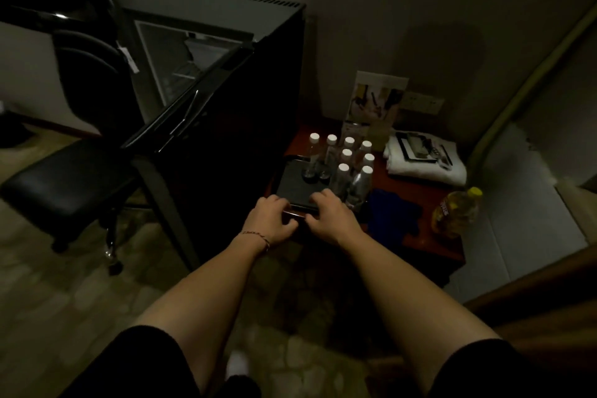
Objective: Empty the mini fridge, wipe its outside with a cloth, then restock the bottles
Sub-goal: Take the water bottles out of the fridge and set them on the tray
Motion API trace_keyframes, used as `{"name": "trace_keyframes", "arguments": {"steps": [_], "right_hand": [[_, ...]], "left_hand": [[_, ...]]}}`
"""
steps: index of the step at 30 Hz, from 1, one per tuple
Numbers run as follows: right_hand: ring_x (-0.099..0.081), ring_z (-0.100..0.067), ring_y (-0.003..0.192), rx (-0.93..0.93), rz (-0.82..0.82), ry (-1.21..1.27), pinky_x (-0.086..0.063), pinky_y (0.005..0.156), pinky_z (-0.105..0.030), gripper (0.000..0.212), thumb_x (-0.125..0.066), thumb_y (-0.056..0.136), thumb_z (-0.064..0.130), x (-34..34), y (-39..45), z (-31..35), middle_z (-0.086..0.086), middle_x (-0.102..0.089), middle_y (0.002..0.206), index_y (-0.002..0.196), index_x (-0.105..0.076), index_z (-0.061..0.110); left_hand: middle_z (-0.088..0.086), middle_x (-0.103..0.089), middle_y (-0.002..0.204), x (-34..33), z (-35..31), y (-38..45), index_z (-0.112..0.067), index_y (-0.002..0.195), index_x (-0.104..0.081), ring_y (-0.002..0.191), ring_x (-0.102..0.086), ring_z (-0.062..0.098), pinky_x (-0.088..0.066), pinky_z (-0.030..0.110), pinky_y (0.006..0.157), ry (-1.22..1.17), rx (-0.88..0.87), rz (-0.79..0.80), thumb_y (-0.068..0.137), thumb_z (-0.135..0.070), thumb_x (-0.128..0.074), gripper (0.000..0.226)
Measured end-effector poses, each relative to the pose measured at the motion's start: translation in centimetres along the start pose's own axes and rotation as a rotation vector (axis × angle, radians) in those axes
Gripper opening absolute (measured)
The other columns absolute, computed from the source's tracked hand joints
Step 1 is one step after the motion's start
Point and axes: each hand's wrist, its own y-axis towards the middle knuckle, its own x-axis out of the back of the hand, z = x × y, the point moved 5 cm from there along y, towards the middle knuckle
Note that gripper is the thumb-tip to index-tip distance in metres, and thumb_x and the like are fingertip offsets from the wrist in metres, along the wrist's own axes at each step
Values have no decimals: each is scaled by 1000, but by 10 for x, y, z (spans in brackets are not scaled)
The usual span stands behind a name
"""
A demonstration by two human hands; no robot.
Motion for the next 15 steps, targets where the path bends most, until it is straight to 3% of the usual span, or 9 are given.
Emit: {"name": "trace_keyframes", "arguments": {"steps": [7, 12, 15], "right_hand": [[-55, -21, 106, 48, -22, 0, -51, 83, -36, 36, -61, 93, 33, -12, -45, 59, -2, -47, 119, 125, -53, 18], [-56, -22, 108, -46, -53, 31, -52, 86, -39, 37, -61, 93, 32, -25, -71, 94, -2, -47, 124, 126, -53, 18], [-56, -23, 106, -77, -44, 6, -49, 79, -37, 36, -61, 94, 33, -44, -88, 123, -2, -46, 123, 125, -53, 17]], "left_hand": [[-1, -57, 116, 19, 37, -58, -22, 118, -62, 110, -51, 16, -47, 33, 97, -83, -18, -3, 89, -43, -64, 36], [-3, -57, 111, 32, 70, -87, -21, 116, -64, 106, -54, 14, -49, 31, 93, -114, -71, 40, 87, -39, -67, 34], [-5, -55, 104, 35, 96, -114, -21, 107, -63, 99, -56, 13, -47, 25, 86, -140, -121, 77, 88, -34, -69, 24]]}}
